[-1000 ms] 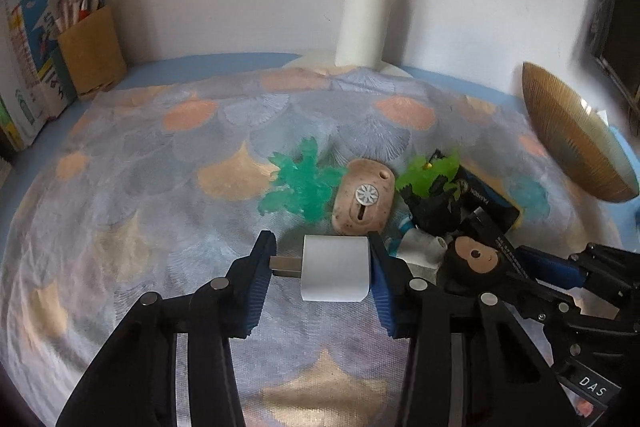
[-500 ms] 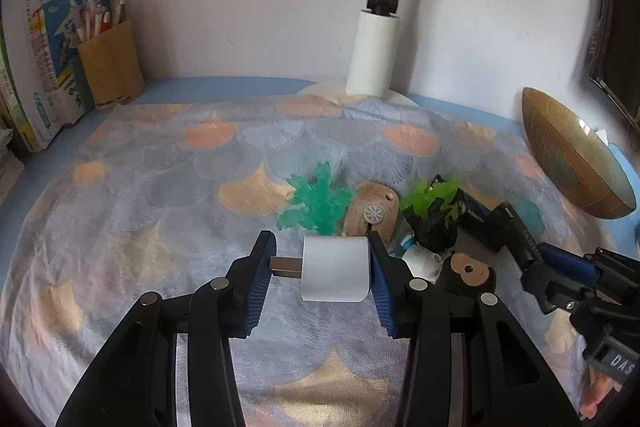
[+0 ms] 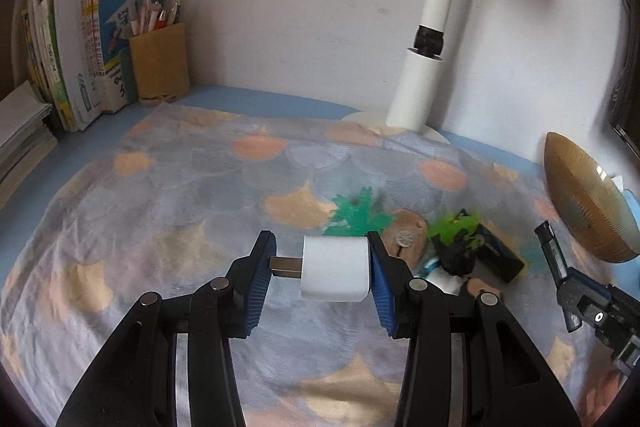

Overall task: Organize rigid objects
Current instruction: 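Carry charger and black box to the amber bowl and release both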

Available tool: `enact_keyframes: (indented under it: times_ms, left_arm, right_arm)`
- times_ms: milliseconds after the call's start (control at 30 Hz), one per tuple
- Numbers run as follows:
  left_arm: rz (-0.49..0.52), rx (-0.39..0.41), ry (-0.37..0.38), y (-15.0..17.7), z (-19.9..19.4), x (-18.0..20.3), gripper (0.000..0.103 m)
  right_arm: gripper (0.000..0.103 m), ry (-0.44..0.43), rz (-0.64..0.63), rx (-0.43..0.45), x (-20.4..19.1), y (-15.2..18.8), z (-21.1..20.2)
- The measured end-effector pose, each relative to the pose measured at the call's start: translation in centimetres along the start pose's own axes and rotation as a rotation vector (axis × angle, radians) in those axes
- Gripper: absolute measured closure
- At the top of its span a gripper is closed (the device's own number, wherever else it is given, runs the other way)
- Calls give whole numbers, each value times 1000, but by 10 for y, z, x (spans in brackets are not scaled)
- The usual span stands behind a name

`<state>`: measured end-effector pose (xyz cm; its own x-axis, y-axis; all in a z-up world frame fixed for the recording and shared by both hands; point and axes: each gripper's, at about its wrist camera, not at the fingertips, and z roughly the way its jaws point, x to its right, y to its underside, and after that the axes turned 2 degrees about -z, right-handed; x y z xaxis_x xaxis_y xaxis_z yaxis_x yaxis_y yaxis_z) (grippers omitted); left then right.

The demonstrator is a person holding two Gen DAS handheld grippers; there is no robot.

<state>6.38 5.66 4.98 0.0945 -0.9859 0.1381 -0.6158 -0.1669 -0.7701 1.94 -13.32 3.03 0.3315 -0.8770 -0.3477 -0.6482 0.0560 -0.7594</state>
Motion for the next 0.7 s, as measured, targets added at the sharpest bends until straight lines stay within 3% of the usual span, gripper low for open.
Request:
enact_keyframes:
  times_ms: [200, 433, 700]
  left_arm:
    - [21, 44, 54, -28, -9, 46, 61]
    - [128, 103, 192, -65, -13, 139, 61]
    - [207, 93, 319, -69, 1, 228, 61]
  right_arm:
    - [79, -1, -6, 58, 20, -33, -28]
    - [79, 69, 24, 99, 70, -69, -60]
    - [79, 157, 104, 107, 142, -84, -82]
